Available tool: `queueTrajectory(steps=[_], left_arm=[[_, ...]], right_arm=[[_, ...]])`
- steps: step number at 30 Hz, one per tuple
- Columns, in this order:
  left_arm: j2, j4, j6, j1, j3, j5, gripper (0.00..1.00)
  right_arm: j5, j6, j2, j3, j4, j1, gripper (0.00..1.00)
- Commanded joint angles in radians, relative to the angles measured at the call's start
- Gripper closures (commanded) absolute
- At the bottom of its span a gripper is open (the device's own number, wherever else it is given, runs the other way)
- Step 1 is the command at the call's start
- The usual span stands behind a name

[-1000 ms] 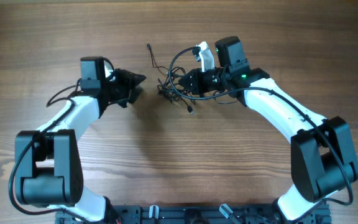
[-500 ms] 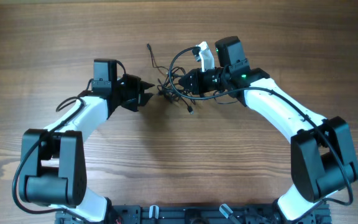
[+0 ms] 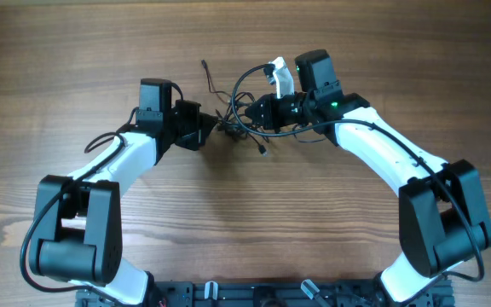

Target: Untangle cables

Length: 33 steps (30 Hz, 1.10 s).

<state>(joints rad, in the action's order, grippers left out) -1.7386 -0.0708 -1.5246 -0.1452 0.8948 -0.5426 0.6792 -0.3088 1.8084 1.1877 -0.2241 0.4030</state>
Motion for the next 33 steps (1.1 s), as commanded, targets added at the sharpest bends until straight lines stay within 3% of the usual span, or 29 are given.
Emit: queueTrajectory(steps=[1,5,7,10,15,19,20,23,27,29,33], left_arm=[[-0.01,0.004,-0.002,-0.004,-0.001,0.002,0.96],[-0.01,0.003,0.029,-0.004,-0.001,0.002,0.95],[-0.01,0.003,0.028,-0.004,-0.001,0.002,0.76],[-0.01,0.002,0.028,-0.005,-0.001,0.002,0.71],[-0.011,0.006,0.021,-0.035,-0.001,0.015,0.73],[-0.012,0.015,0.021,-0.05,-0.001,0.032,0.85],[-0.012,0.015,0.021,-0.048,-0.001,0.037,0.94],[-0.01,0.032,0.063,-0.043,-0.001,0.034,0.96],[0.028,0.151,0.274,-0.004,-0.001,-0.202,0.96],[0.064,0.24,0.294,0.025,-0.001,-0.334,0.96],[0.161,0.261,0.289,0.085,-0.001,-0.411,0.96]], right_arm=[[-0.005,0.018,0.019,0.014,0.0,-0.004,0.96],[-0.004,0.018,0.019,0.014,-0.009,-0.004,0.96],[-0.004,0.018,0.019,0.014,-0.009,-0.004,0.96],[-0.004,0.018,0.019,0.014,-0.009,-0.004,0.96],[-0.004,0.018,0.019,0.014,-0.009,-0.004,0.96],[-0.005,0.018,0.019,0.014,-0.008,-0.004,0.96],[-0.005,0.019,0.019,0.014,-0.008,-0.004,0.96],[-0.005,0.02,0.019,0.014,-0.01,-0.004,0.95],[-0.005,0.022,0.019,0.014,-0.021,-0.004,0.96],[-0.005,0.022,0.019,0.014,-0.024,-0.004,0.96],[-0.005,0.047,0.019,0.014,-0.025,-0.004,0.96]])
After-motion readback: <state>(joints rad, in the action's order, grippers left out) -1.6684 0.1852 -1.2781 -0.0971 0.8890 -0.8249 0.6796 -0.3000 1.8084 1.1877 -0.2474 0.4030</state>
